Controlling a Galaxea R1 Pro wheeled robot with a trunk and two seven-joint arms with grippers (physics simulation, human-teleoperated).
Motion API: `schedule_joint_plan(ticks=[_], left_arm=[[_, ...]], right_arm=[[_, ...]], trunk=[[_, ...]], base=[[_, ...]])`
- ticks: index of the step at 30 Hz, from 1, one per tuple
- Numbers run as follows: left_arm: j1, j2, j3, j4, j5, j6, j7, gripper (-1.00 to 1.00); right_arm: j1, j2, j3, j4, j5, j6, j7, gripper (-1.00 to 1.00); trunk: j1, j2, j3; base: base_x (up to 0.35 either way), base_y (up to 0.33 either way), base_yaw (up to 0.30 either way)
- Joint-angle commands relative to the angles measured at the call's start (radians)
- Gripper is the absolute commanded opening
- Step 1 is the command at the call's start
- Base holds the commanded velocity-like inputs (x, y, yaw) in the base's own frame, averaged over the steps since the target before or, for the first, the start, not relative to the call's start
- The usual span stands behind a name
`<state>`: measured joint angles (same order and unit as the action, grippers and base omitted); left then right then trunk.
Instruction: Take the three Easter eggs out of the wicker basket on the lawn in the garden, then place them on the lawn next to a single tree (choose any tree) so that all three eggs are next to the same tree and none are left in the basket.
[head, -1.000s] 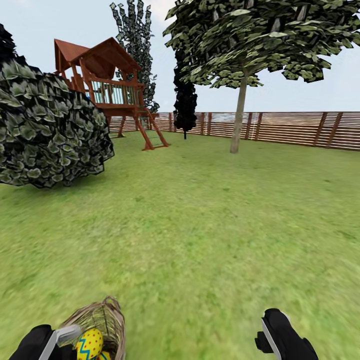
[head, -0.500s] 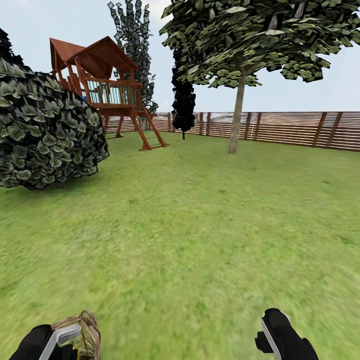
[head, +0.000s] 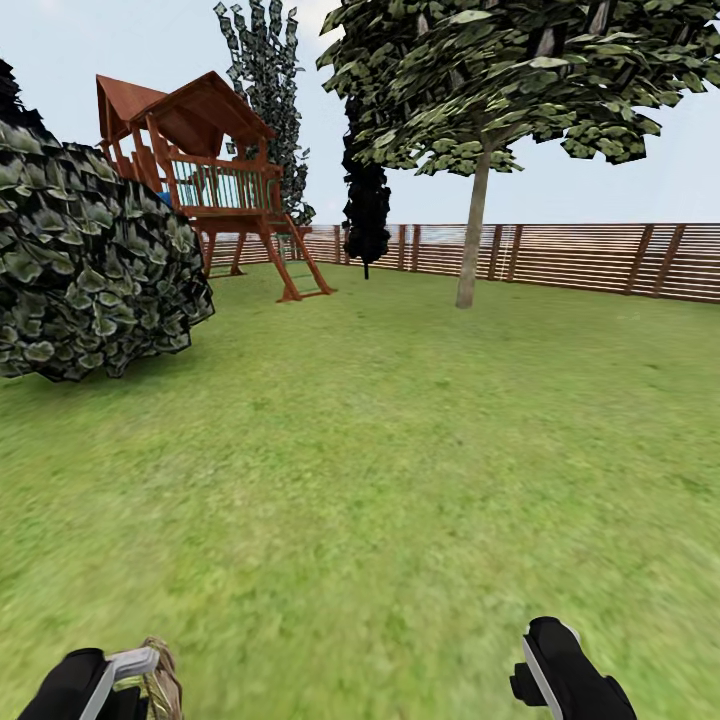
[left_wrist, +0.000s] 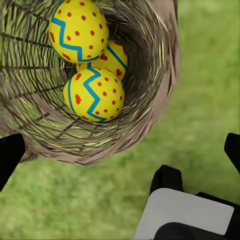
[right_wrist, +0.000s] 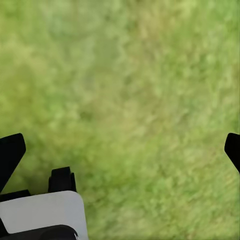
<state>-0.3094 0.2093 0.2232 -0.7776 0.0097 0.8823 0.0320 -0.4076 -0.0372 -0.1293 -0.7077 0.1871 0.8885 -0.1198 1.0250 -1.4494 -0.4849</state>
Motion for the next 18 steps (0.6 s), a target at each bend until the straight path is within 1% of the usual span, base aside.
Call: schedule_joint_plan(ticks=[1,4,10,14,17,18], left_arm=[[-0.001,-0.001,-0.001,-0.001,-0.006,0.002,0.002,1.00],[-0.001,-0.001,-0.004,0.000,-0.017,-0.001,0.003,1.00],[-0.001,-0.006,-0.006,0.001,-0.021,-0.004,0.006,1.00],[-0.001,-0.004,-0.009,0.001,-0.027,-0.010,0.009,1.00],[-0.001,-0.006,-0.029,0.002,-0.072,-0.030,0.014,1.00],[-0.001,-0.008,-0.035,0.003,-0.099,-0.035,0.015,1.00]], right_arm=[[-0.001,0.000,-0.001,-0.001,0.005,0.004,0.002,1.00],[-0.001,0.002,-0.001,-0.001,0.005,0.004,0.002,1.00],[-0.001,0.002,-0.001,-0.001,0.005,0.004,0.002,1.00],[-0.001,0.001,-0.001,-0.001,0.005,0.004,0.002,1.00],[-0.001,0.001,-0.001,-0.001,0.005,0.004,0.002,1.00],[-0.001,0.002,-0.001,-0.001,0.005,0.004,0.002,1.00]], trunk=[[0.000,-0.001,-0.001],[0.000,-0.001,-0.001],[0.000,-0.001,-0.001],[0.000,-0.001,-0.001],[0.000,-0.001,-0.001],[0.000,-0.001,-0.001]], base=[[0.001,-0.001,0.000],[0.000,0.000,0.000],[0.000,0.000,0.000],[0.000,0.000,0.000],[0.000,0.000,0.000],[0.000,0.000,0.000]])
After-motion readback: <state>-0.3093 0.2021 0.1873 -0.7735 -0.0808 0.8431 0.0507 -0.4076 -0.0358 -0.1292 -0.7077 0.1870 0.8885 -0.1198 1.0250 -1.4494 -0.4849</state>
